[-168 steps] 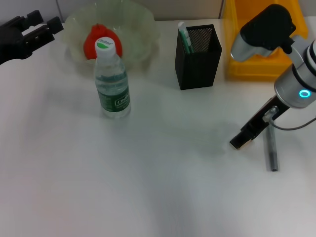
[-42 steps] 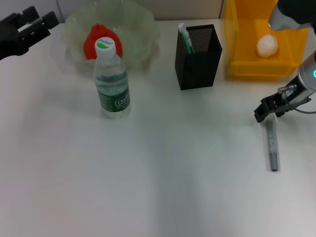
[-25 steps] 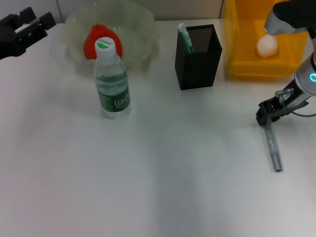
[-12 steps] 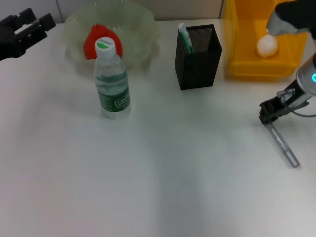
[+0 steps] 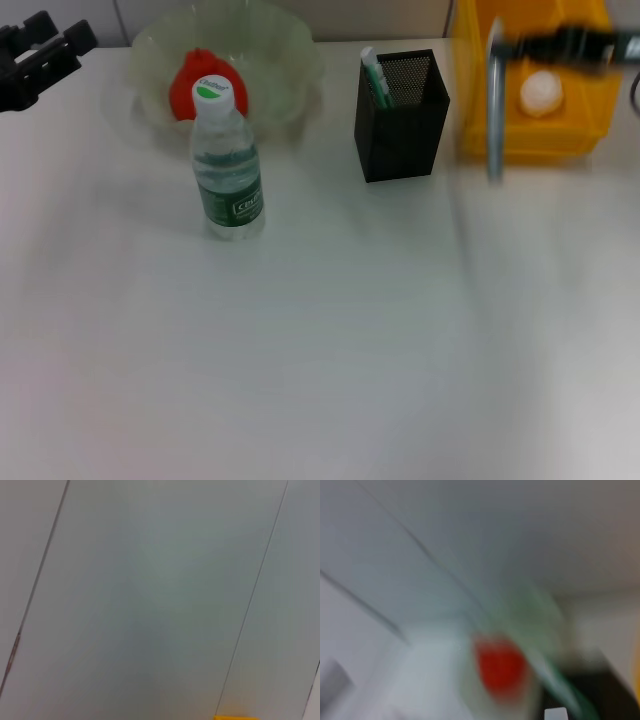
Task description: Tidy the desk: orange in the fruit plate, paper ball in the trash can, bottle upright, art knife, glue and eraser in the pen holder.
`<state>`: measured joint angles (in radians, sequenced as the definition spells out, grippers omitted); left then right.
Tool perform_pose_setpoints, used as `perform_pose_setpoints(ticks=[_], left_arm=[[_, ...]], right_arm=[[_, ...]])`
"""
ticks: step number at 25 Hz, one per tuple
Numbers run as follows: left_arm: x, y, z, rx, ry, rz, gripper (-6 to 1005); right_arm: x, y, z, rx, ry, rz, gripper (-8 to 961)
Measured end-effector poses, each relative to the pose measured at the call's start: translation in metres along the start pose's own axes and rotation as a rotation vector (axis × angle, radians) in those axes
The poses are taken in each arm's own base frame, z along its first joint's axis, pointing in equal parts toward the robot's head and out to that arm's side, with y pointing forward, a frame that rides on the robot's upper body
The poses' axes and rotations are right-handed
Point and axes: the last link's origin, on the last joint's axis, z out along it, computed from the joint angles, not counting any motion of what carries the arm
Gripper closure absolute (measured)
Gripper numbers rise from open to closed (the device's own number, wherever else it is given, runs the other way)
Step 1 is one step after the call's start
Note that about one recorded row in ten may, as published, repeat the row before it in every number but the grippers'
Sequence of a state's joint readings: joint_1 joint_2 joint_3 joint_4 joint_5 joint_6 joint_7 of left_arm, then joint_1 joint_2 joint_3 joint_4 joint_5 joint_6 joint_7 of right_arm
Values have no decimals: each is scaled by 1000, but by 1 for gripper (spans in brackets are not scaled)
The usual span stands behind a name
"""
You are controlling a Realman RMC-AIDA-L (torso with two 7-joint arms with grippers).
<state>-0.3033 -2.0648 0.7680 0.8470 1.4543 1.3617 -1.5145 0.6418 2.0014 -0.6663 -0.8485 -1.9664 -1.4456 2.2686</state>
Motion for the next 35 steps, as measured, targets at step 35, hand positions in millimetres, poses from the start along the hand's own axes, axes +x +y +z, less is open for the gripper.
perform_pose_setpoints(ticks=[35], left_arm=[[-8, 1, -12, -4, 42, -58, 303]], right_arm=[[38, -9, 80, 26, -273, -367, 766]])
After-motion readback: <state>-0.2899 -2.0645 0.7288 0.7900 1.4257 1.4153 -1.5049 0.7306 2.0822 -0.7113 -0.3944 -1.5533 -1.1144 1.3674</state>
